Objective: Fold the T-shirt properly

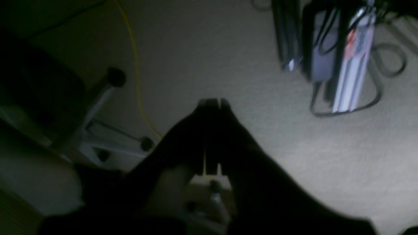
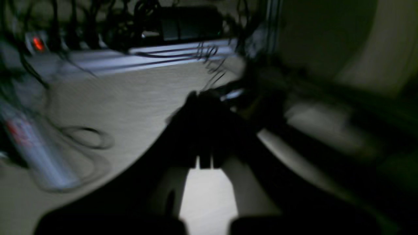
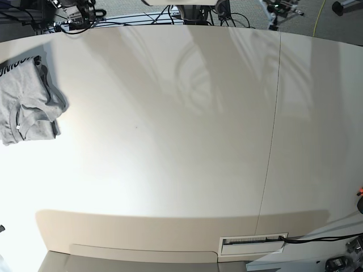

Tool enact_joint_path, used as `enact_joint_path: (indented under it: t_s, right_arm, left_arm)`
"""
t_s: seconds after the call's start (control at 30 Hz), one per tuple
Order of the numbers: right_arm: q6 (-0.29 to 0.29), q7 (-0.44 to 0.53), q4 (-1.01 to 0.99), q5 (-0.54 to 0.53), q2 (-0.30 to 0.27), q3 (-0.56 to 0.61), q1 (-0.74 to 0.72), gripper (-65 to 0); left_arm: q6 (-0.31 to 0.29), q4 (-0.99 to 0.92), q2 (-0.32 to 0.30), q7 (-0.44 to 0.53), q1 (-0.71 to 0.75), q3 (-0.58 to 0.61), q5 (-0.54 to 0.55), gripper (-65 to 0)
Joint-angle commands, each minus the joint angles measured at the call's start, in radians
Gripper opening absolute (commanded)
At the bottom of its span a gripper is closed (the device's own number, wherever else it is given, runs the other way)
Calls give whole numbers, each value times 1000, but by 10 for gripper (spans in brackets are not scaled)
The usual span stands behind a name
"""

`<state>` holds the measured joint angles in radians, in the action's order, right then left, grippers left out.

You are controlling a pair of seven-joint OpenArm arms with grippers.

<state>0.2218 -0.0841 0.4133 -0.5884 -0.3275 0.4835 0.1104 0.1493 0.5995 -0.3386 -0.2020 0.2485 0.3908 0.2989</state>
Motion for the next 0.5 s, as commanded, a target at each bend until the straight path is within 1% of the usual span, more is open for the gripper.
enact_joint_path:
  t_s: [0.0,0.1,0.17,0.23,0.3,0.37,0.4,0.47]
  right_arm:
    - [10,-25,3,-24,5,-39,-11,-650]
    - [6,-68,3,-48,44,-134,-7,-650]
    - [-11,-77,3,-48,60,-158,0,-650]
    - [-34,-77,3,-47,71,-155,7,-650]
    - [-70,-87,3,-31,81,-143,15,-650]
    - [-110,-110,3,23,84,-111,22,-650]
    - [-129,-122,3,46,84,-89,23,-650]
    - [-132,-154,3,70,83,-40,25,-650]
  left_arm:
    - [1,3,15,1,-2,-2,19,-645]
    - [-5,3,93,2,-8,-22,42,-645]
    - [-32,3,139,1,-7,-43,42,-645]
    - [-74,3,173,1,-7,-65,41,-645]
    - [-129,3,193,0,-2,-80,35,-646]
    - [-175,3,201,0,-2,-82,23,-646]
    - [-186,3,203,-1,-2,-82,13,-645]
    - [-201,3,202,-3,-2,-82,8,-645]
